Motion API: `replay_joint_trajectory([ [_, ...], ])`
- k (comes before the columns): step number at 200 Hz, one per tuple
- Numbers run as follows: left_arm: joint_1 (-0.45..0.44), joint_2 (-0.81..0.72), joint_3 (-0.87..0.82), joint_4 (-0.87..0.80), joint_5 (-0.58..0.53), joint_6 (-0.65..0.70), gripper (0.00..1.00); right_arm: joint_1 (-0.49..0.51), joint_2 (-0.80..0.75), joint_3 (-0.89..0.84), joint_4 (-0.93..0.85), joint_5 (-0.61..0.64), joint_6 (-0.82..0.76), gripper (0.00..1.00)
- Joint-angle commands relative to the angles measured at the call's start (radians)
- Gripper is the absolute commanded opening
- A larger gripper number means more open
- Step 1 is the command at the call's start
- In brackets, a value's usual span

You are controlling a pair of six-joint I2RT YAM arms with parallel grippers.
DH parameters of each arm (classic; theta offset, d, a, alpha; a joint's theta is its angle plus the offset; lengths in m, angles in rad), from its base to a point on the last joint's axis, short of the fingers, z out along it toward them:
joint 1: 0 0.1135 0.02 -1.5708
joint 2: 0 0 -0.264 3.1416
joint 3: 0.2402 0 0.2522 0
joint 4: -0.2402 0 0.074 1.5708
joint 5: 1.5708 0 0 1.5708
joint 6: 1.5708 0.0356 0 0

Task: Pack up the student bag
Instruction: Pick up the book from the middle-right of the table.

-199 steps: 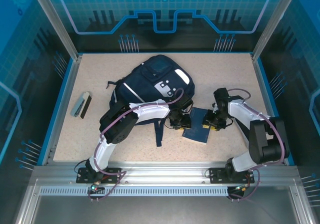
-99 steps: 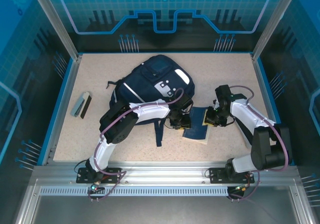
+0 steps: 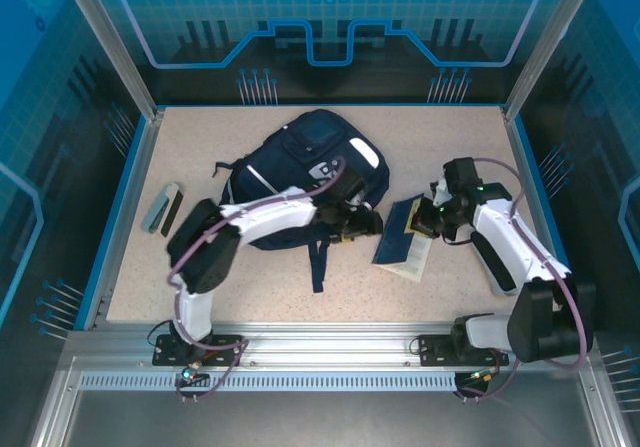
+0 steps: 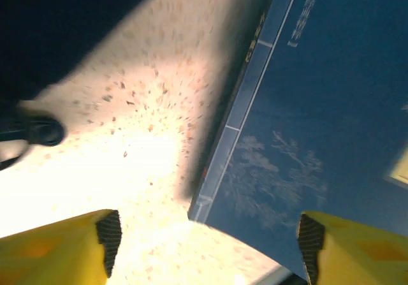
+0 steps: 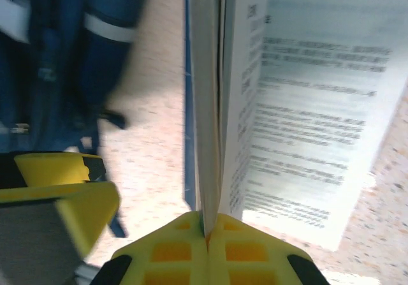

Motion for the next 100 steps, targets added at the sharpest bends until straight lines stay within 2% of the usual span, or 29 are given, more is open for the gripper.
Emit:
replay_joint_trajectory([
  [1, 0.065, -0.170, -0.074, 0.079, 0.061, -0.031, 0.84, -0.041, -0.057, 0.082, 0.021, -0.205, -0.030, 0.00],
  [22, 0.109, -0.272, -0.156, 0.156, 0.093, -0.060, 0.93, -0.064, -0.076, 0.130, 0.057, -0.308, -0.005, 0.00],
  [47, 0.139, -0.364, -0.244, 0.271, 0.107, -0.124, 0.99, -0.078, -0.081, 0.151, 0.168, -0.428, 0.103, 0.00],
  [69, 0.143, -0.413, -0.300, 0.377, 0.090, -0.159, 0.99, -0.073, -0.067, 0.148, 0.298, -0.502, 0.226, 0.00],
  [100, 0.142, -0.419, -0.340, 0.510, 0.075, -0.222, 0.99, -0.051, -0.042, 0.133, 0.443, -0.528, 0.382, 0.00],
])
